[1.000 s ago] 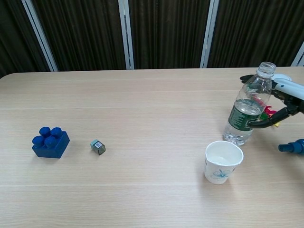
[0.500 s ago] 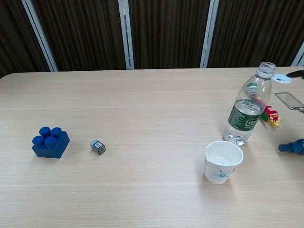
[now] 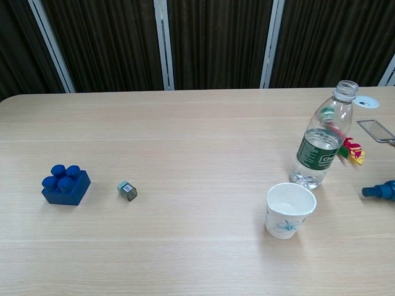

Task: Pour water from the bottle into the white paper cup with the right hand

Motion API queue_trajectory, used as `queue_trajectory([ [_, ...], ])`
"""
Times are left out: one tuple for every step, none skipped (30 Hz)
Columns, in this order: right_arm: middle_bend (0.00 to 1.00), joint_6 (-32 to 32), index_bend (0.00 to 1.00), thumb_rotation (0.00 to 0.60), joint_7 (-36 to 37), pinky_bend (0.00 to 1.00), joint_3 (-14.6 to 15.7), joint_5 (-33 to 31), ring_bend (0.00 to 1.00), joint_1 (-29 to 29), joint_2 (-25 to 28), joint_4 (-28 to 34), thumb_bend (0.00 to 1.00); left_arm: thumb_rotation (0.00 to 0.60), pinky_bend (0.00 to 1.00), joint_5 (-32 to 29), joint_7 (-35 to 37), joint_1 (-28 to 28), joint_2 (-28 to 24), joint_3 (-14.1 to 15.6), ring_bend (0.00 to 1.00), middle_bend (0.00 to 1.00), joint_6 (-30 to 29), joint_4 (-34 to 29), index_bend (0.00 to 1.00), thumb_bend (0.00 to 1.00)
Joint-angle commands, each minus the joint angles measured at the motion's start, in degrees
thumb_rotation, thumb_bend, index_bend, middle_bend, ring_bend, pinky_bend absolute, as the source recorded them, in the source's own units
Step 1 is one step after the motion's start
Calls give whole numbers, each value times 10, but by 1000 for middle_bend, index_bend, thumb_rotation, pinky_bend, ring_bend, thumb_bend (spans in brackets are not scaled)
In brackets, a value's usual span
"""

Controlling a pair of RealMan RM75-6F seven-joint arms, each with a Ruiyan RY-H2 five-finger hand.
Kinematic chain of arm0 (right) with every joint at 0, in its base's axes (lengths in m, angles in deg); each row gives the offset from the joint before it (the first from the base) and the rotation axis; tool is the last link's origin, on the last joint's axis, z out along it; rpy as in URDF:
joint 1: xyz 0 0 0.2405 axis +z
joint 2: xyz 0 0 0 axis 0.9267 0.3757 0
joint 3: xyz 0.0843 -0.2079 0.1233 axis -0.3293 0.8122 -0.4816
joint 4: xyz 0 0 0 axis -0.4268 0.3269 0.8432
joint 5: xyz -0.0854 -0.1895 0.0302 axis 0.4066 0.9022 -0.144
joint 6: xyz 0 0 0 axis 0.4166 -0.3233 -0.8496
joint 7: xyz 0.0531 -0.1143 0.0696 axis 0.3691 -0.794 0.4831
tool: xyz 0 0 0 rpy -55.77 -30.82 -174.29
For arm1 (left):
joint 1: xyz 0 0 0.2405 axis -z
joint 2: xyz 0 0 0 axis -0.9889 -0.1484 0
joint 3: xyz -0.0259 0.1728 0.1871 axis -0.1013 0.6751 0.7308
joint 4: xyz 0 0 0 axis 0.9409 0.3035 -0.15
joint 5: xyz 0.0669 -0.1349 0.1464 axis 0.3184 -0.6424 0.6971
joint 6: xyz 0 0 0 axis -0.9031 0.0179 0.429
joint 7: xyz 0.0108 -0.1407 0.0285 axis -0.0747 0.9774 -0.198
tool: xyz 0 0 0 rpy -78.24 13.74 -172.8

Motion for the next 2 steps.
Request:
queue_trajectory([
  [0, 12, 0, 600, -12, 0, -4, 5, 0, -12, 8, 1, 0, 600, 0, 0, -1, 0, 0, 0, 0, 0, 1, 0, 0, 23],
  [0, 11, 0, 600, -10, 0, -5, 5, 0, -13, 8, 0, 0, 600, 0, 0, -1, 0, 0, -1, 0, 0, 2, 0, 0, 23],
])
